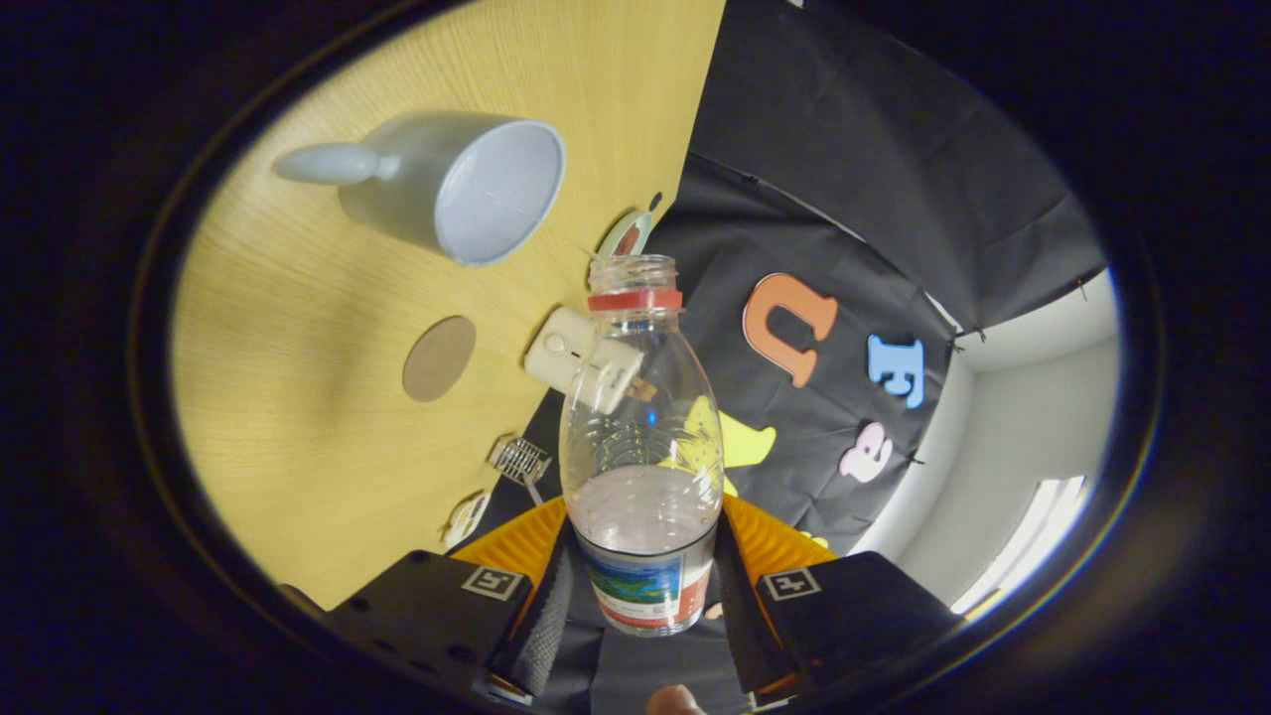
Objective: Take the bottle from table, then pour the juice into the cup, finally place the bottle on the coaster
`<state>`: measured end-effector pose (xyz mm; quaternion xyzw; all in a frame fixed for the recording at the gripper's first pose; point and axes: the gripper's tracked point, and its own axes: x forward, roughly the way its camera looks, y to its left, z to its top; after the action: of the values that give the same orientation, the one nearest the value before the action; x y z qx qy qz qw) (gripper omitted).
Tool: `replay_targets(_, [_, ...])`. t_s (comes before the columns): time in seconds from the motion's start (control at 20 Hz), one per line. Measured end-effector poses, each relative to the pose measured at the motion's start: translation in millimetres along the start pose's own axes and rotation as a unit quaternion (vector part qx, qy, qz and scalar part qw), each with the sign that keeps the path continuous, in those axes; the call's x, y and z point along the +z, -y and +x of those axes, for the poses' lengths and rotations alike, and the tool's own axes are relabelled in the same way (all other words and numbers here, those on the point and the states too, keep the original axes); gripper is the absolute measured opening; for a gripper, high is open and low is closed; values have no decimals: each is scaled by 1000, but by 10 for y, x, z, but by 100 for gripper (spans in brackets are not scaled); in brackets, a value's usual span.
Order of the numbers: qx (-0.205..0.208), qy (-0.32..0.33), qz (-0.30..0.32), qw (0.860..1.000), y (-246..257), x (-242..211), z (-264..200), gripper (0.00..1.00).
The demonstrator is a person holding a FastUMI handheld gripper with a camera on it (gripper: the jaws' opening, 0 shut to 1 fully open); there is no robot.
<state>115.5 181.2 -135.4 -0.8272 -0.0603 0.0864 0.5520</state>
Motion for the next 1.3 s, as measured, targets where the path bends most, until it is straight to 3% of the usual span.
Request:
replay_targets(0.35, [10,-3,60,998,-71,-35,-46,73])
replay_targets(0.5, [31,-4,127,991,-168,-33,-37,74])
replay_targets(0.7, [46,-5,239,970,-165,-27,-101,73])
replay_targets(0.85, [53,6,321,946,-121,-11,-174,74])
replay_targets(0.95, [64,11,388,919,-129,2,-210,73])
replay_targets(1.05, [68,25,468,881,-84,16,-257,73])
replay_targets(1.15, [74,35,538,839,-99,41,-338,73])
replay_targets(1.3, [84,48,643,760,-87,46,-397,74])
